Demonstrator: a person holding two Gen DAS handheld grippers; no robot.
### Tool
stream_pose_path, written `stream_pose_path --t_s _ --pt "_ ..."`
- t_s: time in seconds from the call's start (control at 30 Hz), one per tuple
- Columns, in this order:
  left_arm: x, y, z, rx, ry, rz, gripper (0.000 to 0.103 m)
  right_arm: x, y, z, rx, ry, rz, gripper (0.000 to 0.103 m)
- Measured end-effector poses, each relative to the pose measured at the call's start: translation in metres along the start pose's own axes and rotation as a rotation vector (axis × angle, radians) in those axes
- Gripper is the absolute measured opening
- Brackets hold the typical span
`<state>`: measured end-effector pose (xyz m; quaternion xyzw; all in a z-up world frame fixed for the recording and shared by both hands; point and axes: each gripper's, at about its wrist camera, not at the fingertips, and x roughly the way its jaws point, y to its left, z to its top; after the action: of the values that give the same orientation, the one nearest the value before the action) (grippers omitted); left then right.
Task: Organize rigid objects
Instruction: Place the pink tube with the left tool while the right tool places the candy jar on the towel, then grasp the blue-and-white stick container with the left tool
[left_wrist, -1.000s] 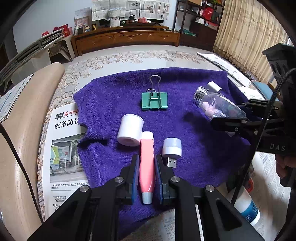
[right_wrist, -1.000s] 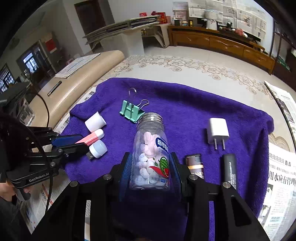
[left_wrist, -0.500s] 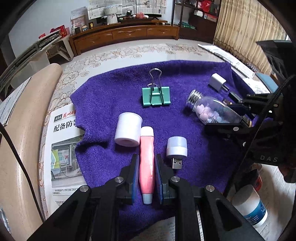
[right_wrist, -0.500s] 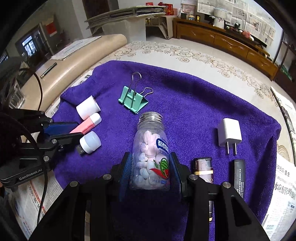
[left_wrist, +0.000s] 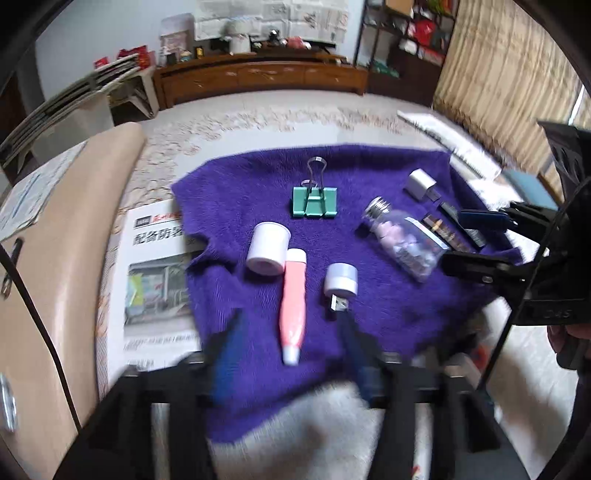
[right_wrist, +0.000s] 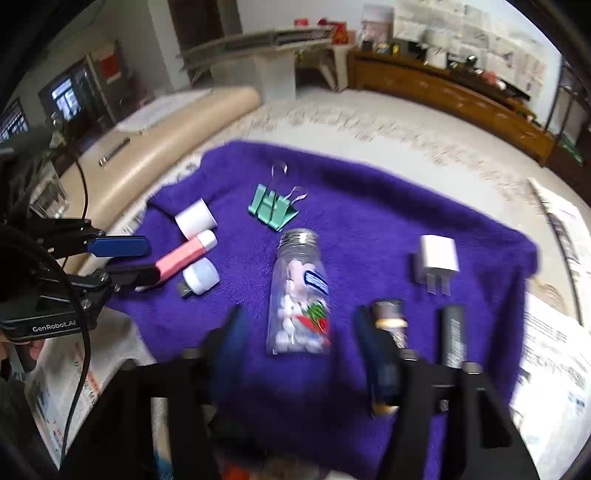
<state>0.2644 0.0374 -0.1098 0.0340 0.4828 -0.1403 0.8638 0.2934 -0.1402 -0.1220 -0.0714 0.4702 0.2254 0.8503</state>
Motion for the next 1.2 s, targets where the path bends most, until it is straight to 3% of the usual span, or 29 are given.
stream_pose_path --t_s 0.07,0.1,0.17,0.27,0.37,0.5,0.67,0.8,0.93,1.1,1.2 --pt "-0.017 -0.005 -0.008 -0.026 -0.041 -0.006 0.078 -0.021 -0.003 -0.008 0.019 -0.034 -0.009 0.08" --pt "-0.026 -0.01 -0.013 -0.041 -0.056 -0.013 0.081 -0.034 -0.005 -0.015 0.038 -0.048 -0.024 0.091" --pt "-0.034 -0.02 -0.022 -0.064 -0.059 -0.022 0.094 -0.057 -0.01 -0.031 0.084 -0.067 -0.059 0.101" --pt "-0.041 -0.045 -0.038 -0.067 -0.052 -0.029 0.103 -0.082 -0.023 -0.057 0.161 -0.061 -0.082 0.103" --pt "-0.04 -0.071 -0.054 -0.065 -0.048 -0.012 0.103 -0.099 -0.038 -0.089 0.246 -0.059 -0.109 0.103" --pt "-0.027 -0.095 -0.066 -0.121 -0.011 -0.047 0.103 -0.112 -0.057 -0.127 0.325 -0.083 -0.135 0.103" --pt "-0.009 -0.119 -0.075 -0.145 0.011 0.004 0.103 -0.119 -0.084 -0.161 0.431 -0.134 -0.132 0.103" --pt "0.009 -0.122 -0.086 -0.148 0.039 0.073 0.103 -0.119 -0.095 -0.168 0.456 -0.128 -0.133 0.103" --pt "0.003 -0.11 -0.09 -0.161 -0.009 0.117 0.103 -0.126 -0.097 -0.172 0.454 -0.14 -0.111 0.103" --pt "0.003 -0.106 -0.085 -0.098 -0.036 0.187 0.103 -0.127 -0.093 -0.17 0.435 -0.145 -0.102 0.103" --pt "0.005 -0.109 -0.082 -0.078 -0.042 0.159 0.098 -0.121 -0.093 -0.171 0.435 -0.126 -0.101 0.103"
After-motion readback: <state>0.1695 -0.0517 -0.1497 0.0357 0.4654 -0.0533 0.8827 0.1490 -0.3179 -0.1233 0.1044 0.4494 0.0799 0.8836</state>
